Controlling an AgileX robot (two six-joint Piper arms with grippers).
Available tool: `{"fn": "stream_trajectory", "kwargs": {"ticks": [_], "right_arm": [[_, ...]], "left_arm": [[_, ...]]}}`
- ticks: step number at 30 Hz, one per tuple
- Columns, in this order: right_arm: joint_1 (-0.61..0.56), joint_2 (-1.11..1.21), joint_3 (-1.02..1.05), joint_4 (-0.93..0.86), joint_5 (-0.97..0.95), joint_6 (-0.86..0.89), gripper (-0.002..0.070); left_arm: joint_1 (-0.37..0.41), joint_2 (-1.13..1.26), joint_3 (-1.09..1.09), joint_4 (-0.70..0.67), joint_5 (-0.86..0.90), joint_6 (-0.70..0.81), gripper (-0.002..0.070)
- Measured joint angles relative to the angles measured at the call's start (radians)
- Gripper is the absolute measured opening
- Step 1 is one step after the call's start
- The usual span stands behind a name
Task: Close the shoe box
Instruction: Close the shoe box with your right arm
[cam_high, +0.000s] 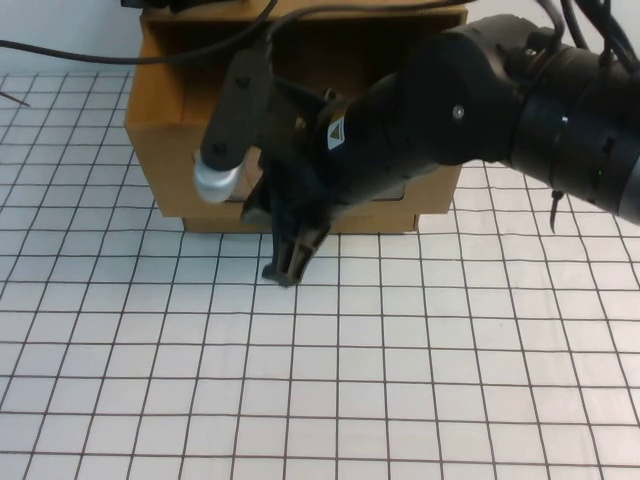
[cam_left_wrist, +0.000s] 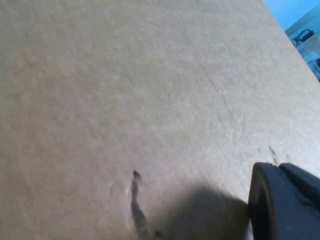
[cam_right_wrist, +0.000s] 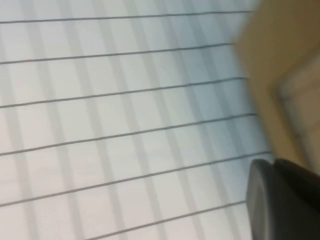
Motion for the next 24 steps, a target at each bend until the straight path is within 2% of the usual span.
{"fn": "stream_trajectory", "kwargs": {"ticks": [4,12,17,24], "right_arm": [[0.004,0.009,0.000,0.065,0.085,-0.036,-0.0013],[-0.031,0.073,0.000,-0.055,0.129,0.069,-0.0013],[-0.077,0.042,0.000,-0.007,0.219,0.029,-0.0014],[-0.115,-0.047,0.033,0.039,0.223,-0.027,-0.0013]], "left_arm": [[0.000,0.000,0.000,0.000,0.002,0.000,-0.0004],[0.000,0.000,0.000,-0.005,0.004,0.000,-0.0004],[0.000,0.000,0.000,-0.005,0.004,0.000,-0.0004],[0.000,0.000,0.000,-0.005,0.004,0.000,-0.0004]]}}
